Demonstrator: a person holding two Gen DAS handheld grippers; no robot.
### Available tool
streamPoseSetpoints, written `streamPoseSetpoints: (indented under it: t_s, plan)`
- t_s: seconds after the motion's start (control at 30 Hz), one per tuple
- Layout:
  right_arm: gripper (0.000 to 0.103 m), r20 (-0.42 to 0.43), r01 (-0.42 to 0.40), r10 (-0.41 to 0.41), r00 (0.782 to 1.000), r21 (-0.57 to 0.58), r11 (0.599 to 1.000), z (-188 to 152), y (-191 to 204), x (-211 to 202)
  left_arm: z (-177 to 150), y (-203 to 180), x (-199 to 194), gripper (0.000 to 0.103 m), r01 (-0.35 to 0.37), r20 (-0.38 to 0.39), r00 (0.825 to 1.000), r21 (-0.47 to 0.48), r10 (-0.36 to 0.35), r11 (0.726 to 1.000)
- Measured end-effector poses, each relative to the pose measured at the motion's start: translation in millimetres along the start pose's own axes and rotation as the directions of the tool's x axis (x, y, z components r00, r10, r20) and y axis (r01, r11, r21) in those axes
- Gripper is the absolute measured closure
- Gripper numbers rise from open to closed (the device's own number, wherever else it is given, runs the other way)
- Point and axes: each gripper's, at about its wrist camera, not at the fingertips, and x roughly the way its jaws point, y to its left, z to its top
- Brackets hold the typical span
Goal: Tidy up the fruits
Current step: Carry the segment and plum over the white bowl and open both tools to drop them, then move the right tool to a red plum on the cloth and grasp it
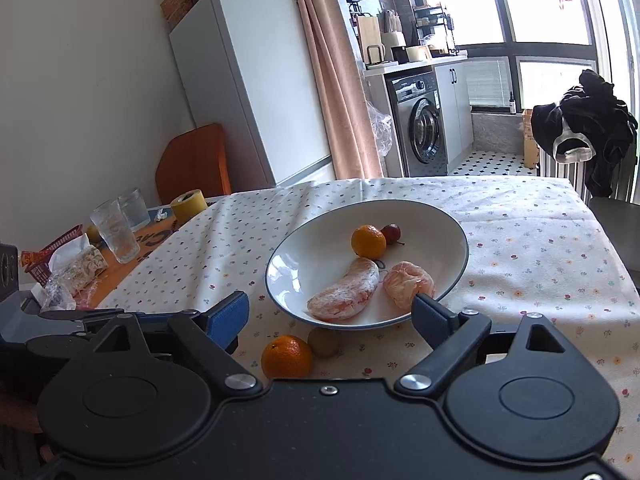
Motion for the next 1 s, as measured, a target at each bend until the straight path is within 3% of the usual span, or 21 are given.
streamPoseSetpoints:
  t_s: [0.27,0.73,1.0]
  plan:
    - [0.014,0.016,0.035,-0.036,0.999,0.029,0.999,-18.5,13.1,-18.3,-21.2,-3.2,-10.0,0.041,0.019,-0.019,1.000,0.022,-0.018,1.000]
    - [0.012,0.078,-0.023,0.024,0.997,-0.016,1.000,-55.3,40.3,-38.5,-41.8,4.9,-25.8,0.041,0.018,-0.038,0.999,0.017,-0.017,1.000]
    - [0.011,0.098,-0.012,0.015,0.995,-0.029,1.000,-70.0,51.5,-42.0,-51.5,15.3,-35.6,0.041,0.002,-0.041,0.999,0.008,-0.002,1.000]
